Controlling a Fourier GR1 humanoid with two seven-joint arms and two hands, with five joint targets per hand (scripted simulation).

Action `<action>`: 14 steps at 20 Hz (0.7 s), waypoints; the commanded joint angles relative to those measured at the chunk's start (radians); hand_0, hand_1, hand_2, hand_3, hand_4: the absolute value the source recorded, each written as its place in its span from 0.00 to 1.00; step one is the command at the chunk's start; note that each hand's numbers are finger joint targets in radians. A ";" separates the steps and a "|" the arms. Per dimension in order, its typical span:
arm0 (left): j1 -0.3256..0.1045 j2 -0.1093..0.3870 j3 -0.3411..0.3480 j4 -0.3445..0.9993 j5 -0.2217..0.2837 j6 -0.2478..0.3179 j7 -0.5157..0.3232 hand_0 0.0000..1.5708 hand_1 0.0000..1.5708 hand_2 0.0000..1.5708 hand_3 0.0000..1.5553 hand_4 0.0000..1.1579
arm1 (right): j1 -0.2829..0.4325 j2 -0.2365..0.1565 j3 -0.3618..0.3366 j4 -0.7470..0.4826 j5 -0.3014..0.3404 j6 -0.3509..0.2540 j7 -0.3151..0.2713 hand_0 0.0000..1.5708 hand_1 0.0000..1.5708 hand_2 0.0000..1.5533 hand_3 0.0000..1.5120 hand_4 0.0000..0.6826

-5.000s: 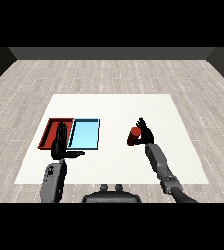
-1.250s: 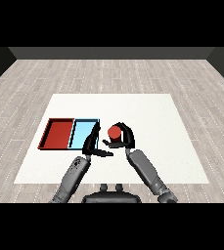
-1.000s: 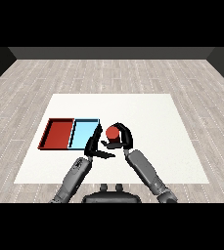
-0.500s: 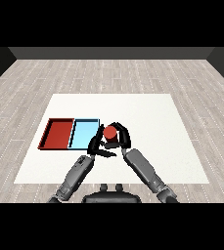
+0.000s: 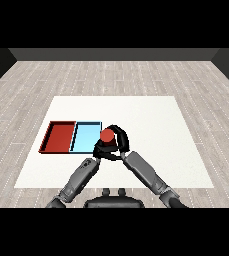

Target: Pick the red can and put it in the red box

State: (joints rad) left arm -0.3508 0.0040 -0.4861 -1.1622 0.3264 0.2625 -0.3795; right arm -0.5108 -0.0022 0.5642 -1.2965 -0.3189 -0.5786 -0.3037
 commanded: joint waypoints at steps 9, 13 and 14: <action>0.013 0.030 0.015 -0.116 -0.062 0.087 0.111 0.00 0.00 0.00 0.00 0.37 | 0.002 0.002 0.088 0.033 -0.049 -0.031 -0.045 0.93 0.93 0.93 0.90 0.92; -0.025 -0.003 -0.007 -0.046 0.038 0.268 0.102 0.85 0.85 0.90 0.87 0.82 | -0.008 0.002 0.078 0.037 -0.049 -0.005 -0.043 0.90 0.90 0.93 0.90 0.92; -0.050 -0.003 -0.025 0.014 0.050 0.294 0.048 1.00 1.00 1.00 0.96 0.85 | -0.004 0.002 0.073 0.013 -0.024 -0.013 -0.025 0.94 0.94 0.94 0.90 0.93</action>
State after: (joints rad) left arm -0.3564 0.0125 -0.5010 -1.1933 0.3218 0.4487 -0.3254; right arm -0.5388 -0.0072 0.6344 -1.2543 -0.3637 -0.5988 -0.3413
